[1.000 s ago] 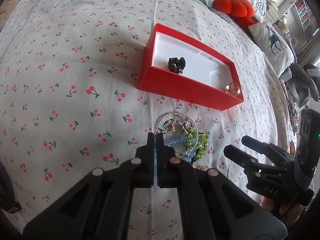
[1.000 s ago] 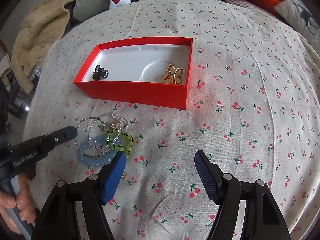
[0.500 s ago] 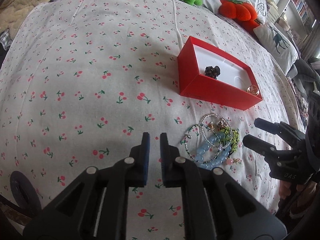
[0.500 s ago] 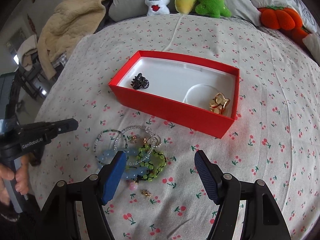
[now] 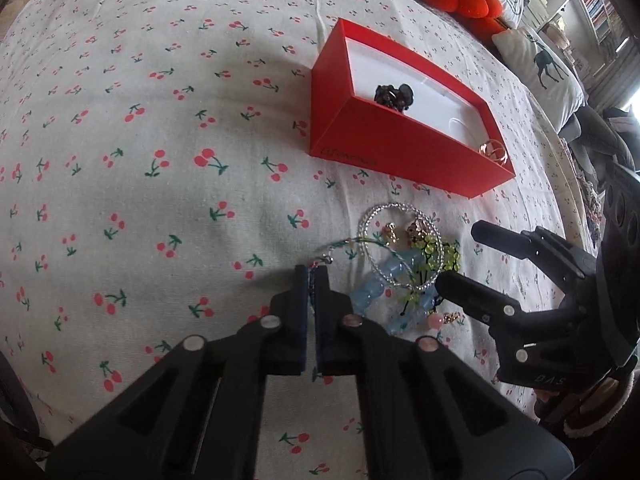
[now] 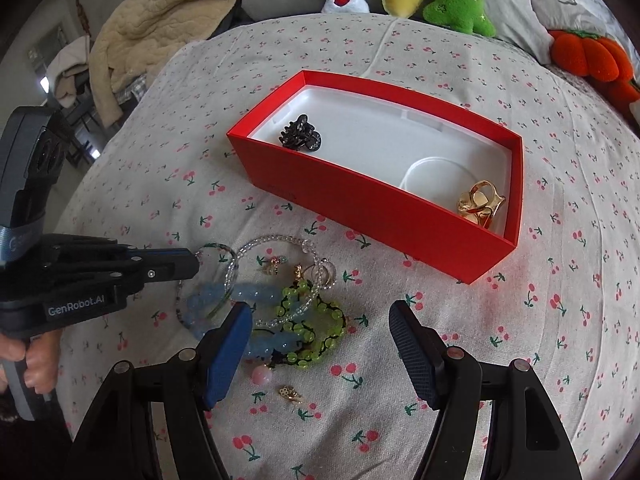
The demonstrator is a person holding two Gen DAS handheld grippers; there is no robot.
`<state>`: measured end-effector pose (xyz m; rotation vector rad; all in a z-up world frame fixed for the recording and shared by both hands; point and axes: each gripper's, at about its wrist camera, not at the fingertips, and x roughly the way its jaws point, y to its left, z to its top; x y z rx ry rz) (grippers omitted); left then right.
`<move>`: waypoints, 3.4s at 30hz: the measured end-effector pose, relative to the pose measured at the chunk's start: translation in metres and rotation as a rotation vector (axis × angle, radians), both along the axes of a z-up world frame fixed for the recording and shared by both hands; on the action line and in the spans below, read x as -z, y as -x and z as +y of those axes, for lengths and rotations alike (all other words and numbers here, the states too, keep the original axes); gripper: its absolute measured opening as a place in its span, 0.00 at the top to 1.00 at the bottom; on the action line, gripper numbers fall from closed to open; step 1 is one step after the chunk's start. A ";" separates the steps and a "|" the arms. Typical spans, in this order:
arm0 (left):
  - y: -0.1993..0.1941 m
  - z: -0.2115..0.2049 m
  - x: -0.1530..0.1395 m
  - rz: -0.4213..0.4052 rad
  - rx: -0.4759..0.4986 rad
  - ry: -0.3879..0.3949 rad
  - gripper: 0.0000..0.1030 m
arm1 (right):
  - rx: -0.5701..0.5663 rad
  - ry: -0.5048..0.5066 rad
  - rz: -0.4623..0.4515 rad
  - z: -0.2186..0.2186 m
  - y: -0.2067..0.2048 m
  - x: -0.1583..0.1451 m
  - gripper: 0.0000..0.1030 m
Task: Organize jewelry
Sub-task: 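Pull the thin dark-green beaded bracelet out of the pile with the left gripper, then grasp the thin bracelet with the left gripper while the right grasps the clear bead bracelet, then carry the thin bracelet into the red box with the left gripper while the right carries the clear one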
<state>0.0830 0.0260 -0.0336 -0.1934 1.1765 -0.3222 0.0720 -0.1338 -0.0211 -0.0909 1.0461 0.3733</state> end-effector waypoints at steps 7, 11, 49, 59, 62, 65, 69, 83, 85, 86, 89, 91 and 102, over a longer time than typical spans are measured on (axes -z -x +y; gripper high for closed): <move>0.000 0.034 -0.017 -0.134 -0.080 -0.103 0.97 | -0.031 -0.009 -0.041 0.008 0.001 -0.004 0.25; 0.001 0.050 -0.014 -0.169 -0.072 -0.131 0.83 | -0.059 -0.011 -0.048 0.019 0.000 -0.001 0.19; 0.009 0.002 0.007 -0.273 0.238 -0.297 0.28 | -0.054 0.026 -0.042 0.040 -0.016 0.018 0.22; 0.009 0.005 0.003 -0.274 0.223 -0.282 0.44 | -0.065 0.023 -0.032 0.045 -0.019 0.021 0.30; 0.009 0.008 0.000 -0.275 0.214 -0.271 0.54 | -0.070 0.010 -0.027 0.045 -0.019 0.019 0.39; 0.009 0.011 -0.004 -0.272 0.203 -0.258 0.59 | -0.072 0.002 -0.031 0.042 -0.018 0.016 0.43; 0.010 0.013 -0.008 -0.276 0.198 -0.248 0.60 | -0.069 -0.013 -0.040 0.038 -0.016 0.010 0.45; 0.016 0.018 -0.026 -0.295 0.232 -0.179 0.56 | -0.062 -0.062 -0.092 0.026 -0.009 -0.017 0.45; 0.017 0.015 -0.024 -0.302 0.237 -0.193 0.37 | -0.061 -0.064 -0.090 0.024 -0.007 -0.016 0.45; 0.019 0.013 -0.023 -0.309 0.247 -0.196 0.31 | -0.060 -0.064 -0.088 0.023 -0.006 -0.016 0.45; 0.024 0.005 -0.019 -0.300 0.314 -0.209 0.30 | -0.058 -0.064 -0.081 0.023 -0.006 -0.016 0.45; 0.030 -0.001 -0.017 -0.309 0.373 -0.227 0.30 | -0.059 -0.069 -0.078 0.021 -0.005 -0.016 0.45; 0.029 -0.013 0.003 -0.290 0.392 -0.293 0.33 | -0.073 -0.060 -0.072 0.020 -0.001 -0.015 0.45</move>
